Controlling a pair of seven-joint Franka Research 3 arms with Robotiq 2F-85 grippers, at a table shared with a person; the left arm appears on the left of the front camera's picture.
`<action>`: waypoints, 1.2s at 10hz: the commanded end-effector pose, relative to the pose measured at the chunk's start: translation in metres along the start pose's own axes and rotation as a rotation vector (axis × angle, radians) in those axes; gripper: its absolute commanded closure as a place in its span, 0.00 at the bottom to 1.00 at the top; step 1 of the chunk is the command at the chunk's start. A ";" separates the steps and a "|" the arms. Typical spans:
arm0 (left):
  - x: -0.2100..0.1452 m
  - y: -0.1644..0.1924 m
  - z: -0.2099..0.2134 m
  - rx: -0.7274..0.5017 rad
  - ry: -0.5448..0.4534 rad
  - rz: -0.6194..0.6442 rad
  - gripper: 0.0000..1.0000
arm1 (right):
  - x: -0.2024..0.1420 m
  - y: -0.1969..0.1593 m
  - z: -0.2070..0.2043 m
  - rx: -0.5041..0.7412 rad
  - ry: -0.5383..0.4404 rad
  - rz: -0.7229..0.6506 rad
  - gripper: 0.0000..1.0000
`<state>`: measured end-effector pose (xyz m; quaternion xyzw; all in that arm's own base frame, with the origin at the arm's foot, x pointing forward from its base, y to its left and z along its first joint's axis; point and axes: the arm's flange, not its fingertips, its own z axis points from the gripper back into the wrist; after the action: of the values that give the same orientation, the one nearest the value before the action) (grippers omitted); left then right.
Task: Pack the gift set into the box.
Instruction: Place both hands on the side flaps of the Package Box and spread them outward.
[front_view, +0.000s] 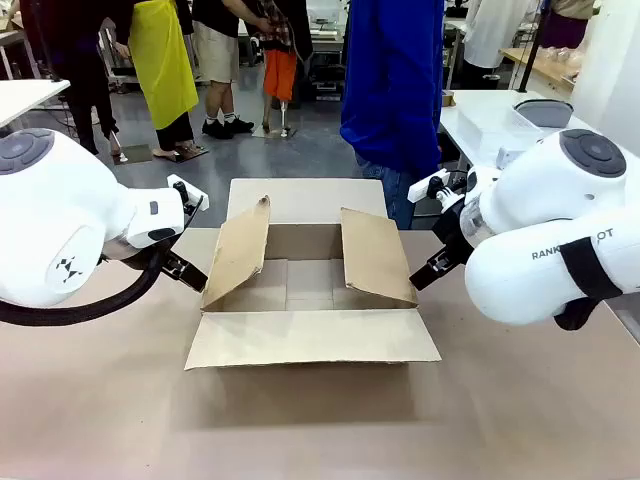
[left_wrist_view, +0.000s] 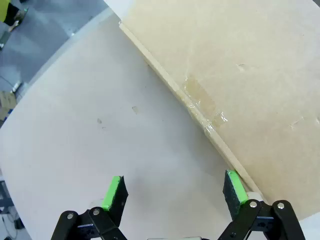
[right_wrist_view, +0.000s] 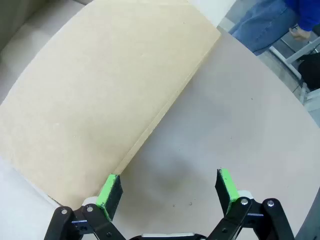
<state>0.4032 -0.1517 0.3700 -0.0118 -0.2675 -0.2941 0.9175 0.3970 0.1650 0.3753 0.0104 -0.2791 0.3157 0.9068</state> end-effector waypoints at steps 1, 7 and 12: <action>0.000 0.000 0.000 0.000 -0.001 0.000 0.00 | 0.000 0.000 0.000 0.000 0.000 0.000 0.00; 0.000 0.000 0.000 0.000 -0.001 0.000 0.00 | 0.000 0.000 0.000 0.000 0.000 0.000 0.00; 0.000 0.000 0.000 0.000 -0.001 0.000 0.00 | 0.000 0.000 0.000 0.000 0.000 0.000 0.00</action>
<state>0.4032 -0.1518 0.3700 -0.0120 -0.2675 -0.2940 0.9175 0.3971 0.1649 0.3754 0.0102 -0.2792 0.3157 0.9068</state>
